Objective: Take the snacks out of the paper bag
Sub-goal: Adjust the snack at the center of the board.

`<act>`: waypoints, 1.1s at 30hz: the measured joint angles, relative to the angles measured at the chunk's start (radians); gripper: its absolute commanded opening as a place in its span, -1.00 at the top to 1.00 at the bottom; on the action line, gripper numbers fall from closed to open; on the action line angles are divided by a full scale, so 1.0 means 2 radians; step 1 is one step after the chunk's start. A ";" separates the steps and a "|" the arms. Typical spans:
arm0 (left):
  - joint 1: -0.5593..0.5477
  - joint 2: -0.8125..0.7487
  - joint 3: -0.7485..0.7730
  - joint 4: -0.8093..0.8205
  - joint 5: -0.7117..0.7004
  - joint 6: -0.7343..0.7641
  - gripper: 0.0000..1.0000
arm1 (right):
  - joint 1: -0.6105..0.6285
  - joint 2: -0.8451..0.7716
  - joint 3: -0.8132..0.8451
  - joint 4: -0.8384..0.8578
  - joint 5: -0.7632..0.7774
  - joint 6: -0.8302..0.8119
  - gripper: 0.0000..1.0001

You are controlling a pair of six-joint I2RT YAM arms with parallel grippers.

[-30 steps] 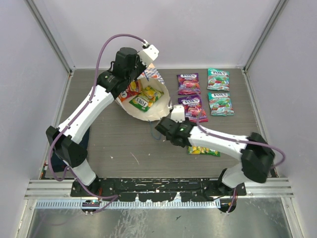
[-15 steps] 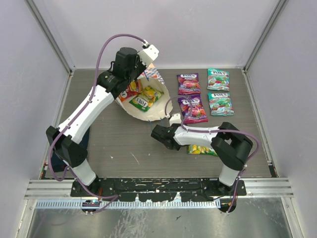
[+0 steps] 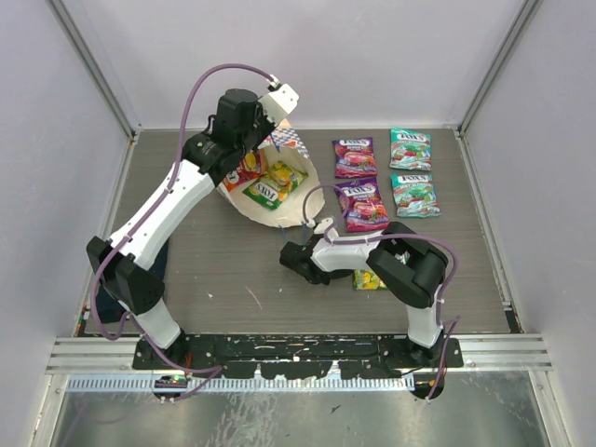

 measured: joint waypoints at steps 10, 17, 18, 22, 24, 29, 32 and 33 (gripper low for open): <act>0.000 0.000 0.000 0.000 0.000 0.000 0.84 | 0.000 0.002 -0.008 -0.009 0.004 -0.035 0.99; 0.000 0.000 0.000 0.000 0.000 0.000 0.84 | -0.002 -0.025 -0.026 0.052 -0.048 -0.176 0.99; 0.000 0.000 0.000 0.000 0.000 0.000 0.84 | -0.003 -0.028 -0.027 0.062 -0.058 -0.195 0.99; 0.000 0.000 0.000 0.000 0.000 0.000 0.84 | -0.009 -0.031 -0.027 0.086 -0.076 -0.254 0.99; 0.000 0.000 0.000 0.000 0.000 0.000 0.84 | -0.013 -0.032 -0.029 0.095 -0.079 -0.275 0.99; 0.000 0.000 0.000 0.000 0.000 0.000 0.84 | -0.036 -0.051 -0.040 0.121 -0.109 -0.314 0.98; 0.000 0.000 0.000 0.000 0.000 0.000 0.84 | -0.058 -0.071 -0.052 0.143 -0.136 -0.320 0.98; 0.000 0.000 0.000 0.000 0.000 0.000 0.85 | -0.065 -0.079 -0.058 0.150 -0.146 -0.320 0.98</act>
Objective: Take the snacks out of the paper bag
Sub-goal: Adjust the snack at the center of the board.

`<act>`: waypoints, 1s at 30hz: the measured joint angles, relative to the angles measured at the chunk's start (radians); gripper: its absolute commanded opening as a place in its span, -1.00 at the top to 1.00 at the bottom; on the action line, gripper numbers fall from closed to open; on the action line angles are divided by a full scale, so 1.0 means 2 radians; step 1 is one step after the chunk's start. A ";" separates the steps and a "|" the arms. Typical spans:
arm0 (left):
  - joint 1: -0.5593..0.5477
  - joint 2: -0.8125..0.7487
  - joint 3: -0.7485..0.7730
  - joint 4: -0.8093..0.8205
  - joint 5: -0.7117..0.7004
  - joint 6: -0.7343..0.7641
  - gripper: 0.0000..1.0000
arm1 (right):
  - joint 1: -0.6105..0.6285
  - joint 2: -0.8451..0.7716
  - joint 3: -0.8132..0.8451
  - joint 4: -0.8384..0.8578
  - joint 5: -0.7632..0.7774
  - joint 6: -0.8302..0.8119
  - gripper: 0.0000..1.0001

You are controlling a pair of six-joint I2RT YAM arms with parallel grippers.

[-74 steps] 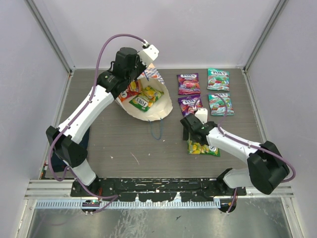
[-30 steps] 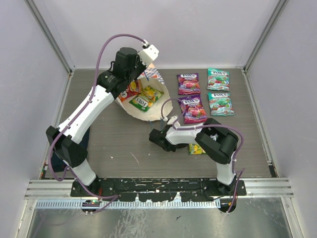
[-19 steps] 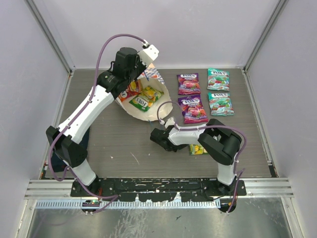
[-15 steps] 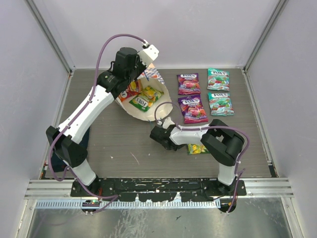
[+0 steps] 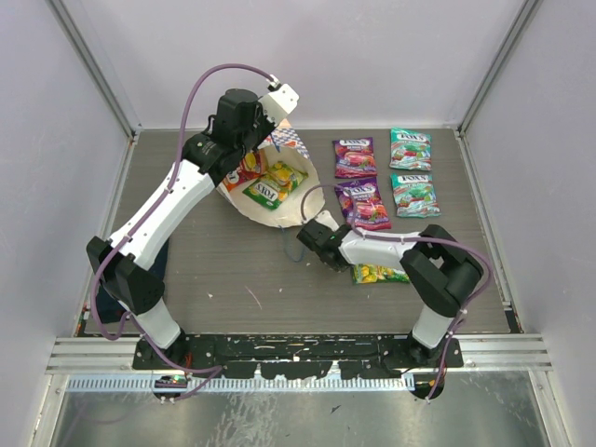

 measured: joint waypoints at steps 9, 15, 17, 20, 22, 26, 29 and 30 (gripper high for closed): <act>0.002 0.000 0.000 0.000 0.000 0.000 0.84 | -0.042 -0.061 -0.052 0.060 -0.054 0.021 0.98; 0.002 0.000 0.000 -0.001 0.000 0.000 0.84 | -0.088 -0.133 -0.107 0.096 -0.117 0.028 0.98; 0.002 0.000 0.000 -0.002 0.000 0.000 0.84 | -0.108 -0.162 -0.125 0.102 -0.143 0.028 0.98; 0.002 0.002 0.000 -0.002 0.000 -0.001 0.84 | -0.133 -0.187 -0.138 0.108 -0.180 0.028 0.98; 0.002 0.002 0.001 -0.004 0.001 -0.001 0.84 | -0.149 -0.193 -0.141 0.112 -0.202 0.028 0.98; 0.002 0.005 0.004 -0.008 0.002 -0.002 0.84 | -0.178 -0.202 -0.147 0.121 -0.243 0.024 0.98; 0.002 0.006 0.009 -0.011 0.003 -0.002 0.84 | -0.206 -0.230 -0.158 0.125 -0.273 0.019 0.98; 0.002 0.006 0.010 -0.011 0.003 -0.002 0.84 | -0.215 -0.239 -0.160 0.124 -0.280 0.018 0.97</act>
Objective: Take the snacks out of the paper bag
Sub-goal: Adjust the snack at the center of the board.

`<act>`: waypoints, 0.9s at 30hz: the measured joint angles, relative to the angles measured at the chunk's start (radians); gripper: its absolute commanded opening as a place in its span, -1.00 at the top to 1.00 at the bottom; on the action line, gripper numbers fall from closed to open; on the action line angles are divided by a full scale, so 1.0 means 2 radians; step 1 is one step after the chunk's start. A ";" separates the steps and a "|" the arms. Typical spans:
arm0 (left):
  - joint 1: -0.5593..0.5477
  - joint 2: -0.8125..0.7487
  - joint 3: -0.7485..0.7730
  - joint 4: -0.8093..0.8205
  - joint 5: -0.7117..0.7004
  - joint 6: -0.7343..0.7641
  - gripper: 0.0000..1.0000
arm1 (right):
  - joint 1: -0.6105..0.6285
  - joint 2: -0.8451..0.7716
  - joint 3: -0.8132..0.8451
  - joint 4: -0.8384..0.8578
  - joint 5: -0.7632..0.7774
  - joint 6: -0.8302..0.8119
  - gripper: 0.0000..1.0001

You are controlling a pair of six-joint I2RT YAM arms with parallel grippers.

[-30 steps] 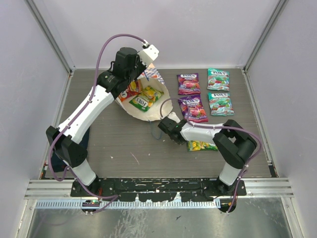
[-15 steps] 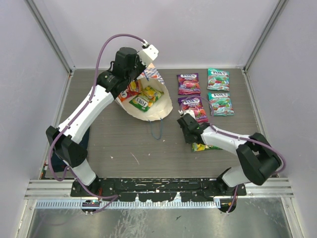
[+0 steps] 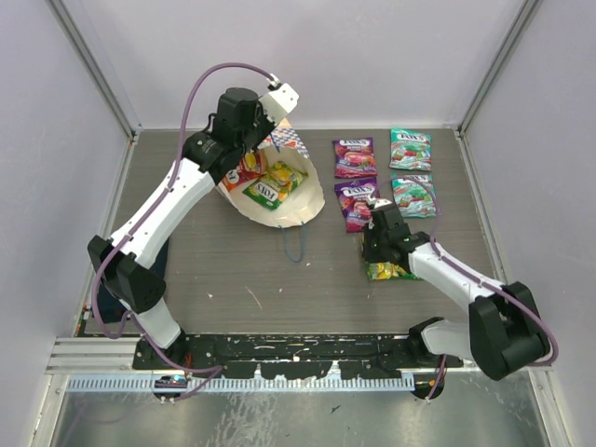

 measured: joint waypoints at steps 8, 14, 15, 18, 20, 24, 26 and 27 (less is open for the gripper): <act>0.000 0.008 0.009 -0.002 0.001 -0.001 0.84 | -0.074 -0.047 0.006 -0.009 -0.051 -0.030 0.98; 0.000 0.014 0.012 -0.005 0.001 -0.002 0.84 | -0.082 -0.032 0.059 -0.047 -0.026 -0.055 0.98; 0.000 0.015 0.013 -0.005 0.001 -0.002 0.84 | -0.083 -0.026 0.072 -0.055 -0.015 -0.060 0.98; 0.000 0.016 0.014 -0.006 0.002 -0.002 0.84 | -0.084 -0.009 0.105 -0.076 0.017 -0.072 0.98; 0.000 0.016 0.015 -0.006 0.002 -0.002 0.84 | -0.085 -0.001 0.126 -0.094 0.035 -0.082 0.98; 0.000 0.016 0.017 -0.007 0.003 -0.002 0.84 | -0.086 0.010 0.164 -0.138 0.063 -0.114 0.98; 0.000 0.019 0.019 -0.008 0.005 -0.002 0.84 | -0.086 0.022 0.181 -0.160 0.073 -0.128 0.98; 0.000 0.021 0.021 -0.008 0.006 -0.003 0.84 | -0.086 0.031 0.191 -0.173 0.080 -0.136 0.98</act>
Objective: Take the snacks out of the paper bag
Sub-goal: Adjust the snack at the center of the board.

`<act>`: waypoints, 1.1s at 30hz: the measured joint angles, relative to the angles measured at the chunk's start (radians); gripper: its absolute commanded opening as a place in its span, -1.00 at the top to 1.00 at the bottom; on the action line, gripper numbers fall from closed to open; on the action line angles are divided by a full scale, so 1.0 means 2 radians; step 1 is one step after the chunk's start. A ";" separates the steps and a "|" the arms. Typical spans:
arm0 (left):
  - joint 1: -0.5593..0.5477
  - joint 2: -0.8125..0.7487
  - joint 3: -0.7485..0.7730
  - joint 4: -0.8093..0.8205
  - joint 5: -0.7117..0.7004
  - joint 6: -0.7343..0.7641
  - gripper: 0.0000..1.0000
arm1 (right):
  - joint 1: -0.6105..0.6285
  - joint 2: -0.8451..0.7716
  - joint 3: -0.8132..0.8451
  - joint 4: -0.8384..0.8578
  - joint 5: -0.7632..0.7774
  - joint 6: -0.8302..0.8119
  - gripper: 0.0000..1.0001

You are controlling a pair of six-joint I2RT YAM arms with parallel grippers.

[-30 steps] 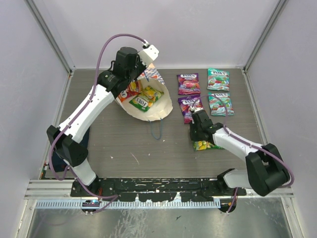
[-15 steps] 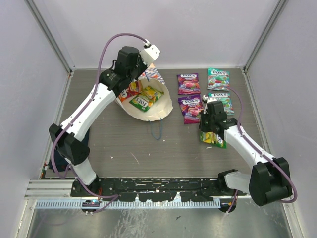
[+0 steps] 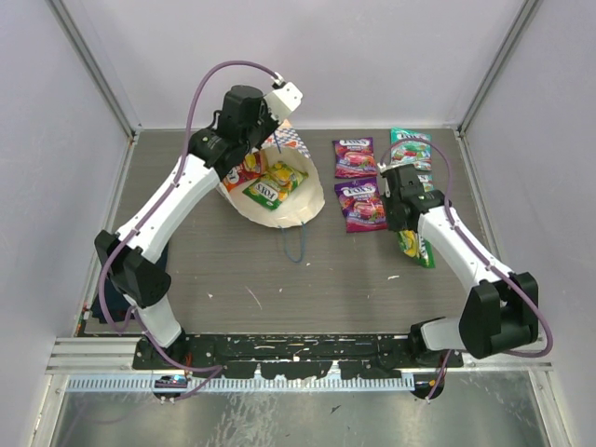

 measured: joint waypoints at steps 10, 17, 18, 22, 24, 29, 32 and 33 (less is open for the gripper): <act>-0.005 0.006 0.006 -0.004 0.004 -0.008 0.84 | 0.000 0.029 0.020 -0.077 0.073 -0.050 0.98; -0.007 0.011 0.011 -0.006 0.004 -0.008 0.84 | 0.000 0.018 0.020 -0.082 0.084 -0.050 0.18; -0.007 0.011 0.011 -0.007 0.004 -0.008 0.84 | 0.000 0.014 0.020 -0.081 0.087 -0.049 -0.03; -0.008 0.011 0.011 -0.008 0.004 -0.008 0.84 | 0.000 -0.014 0.019 -0.072 0.093 -0.043 -1.00; -0.008 0.011 0.011 -0.009 0.004 -0.008 0.84 | 0.000 -0.037 0.019 -0.063 0.093 -0.043 -0.99; -0.008 0.011 0.011 -0.009 0.004 -0.008 0.84 | 0.000 -0.100 0.006 -0.003 0.066 -0.015 -0.99; -0.008 0.011 0.011 -0.009 0.004 -0.008 0.83 | 0.000 -0.165 -0.058 0.099 0.008 0.041 -0.99; -0.008 0.011 0.011 -0.009 0.004 -0.008 0.83 | 0.000 -0.182 -0.080 0.124 -0.011 0.066 -1.00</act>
